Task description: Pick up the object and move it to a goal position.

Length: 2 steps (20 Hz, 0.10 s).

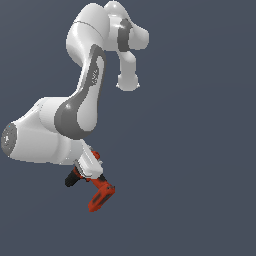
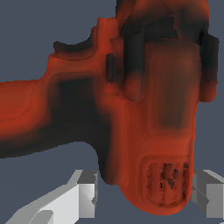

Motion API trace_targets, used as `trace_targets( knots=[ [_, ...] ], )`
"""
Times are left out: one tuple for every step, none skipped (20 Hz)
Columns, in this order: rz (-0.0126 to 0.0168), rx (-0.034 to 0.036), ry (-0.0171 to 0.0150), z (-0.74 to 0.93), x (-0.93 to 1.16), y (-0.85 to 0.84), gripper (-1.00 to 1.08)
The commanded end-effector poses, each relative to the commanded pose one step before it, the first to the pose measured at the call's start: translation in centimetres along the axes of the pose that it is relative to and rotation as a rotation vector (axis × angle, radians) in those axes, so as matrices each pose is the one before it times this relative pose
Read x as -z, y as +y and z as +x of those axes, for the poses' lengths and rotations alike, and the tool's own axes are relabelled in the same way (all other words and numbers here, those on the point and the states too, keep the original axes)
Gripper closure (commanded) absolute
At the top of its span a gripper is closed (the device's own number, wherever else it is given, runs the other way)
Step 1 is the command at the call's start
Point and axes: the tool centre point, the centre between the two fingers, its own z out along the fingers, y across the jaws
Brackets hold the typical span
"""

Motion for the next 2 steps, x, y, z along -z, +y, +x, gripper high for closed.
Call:
trace_targets(
  knots=[
    [0.00422,0.00302,0.00594,-0.321,0.923,-0.198,1.08],
    [0.00000,0.00000,0.00000,-0.014,0.033,-0.003,1.08]
  ],
)
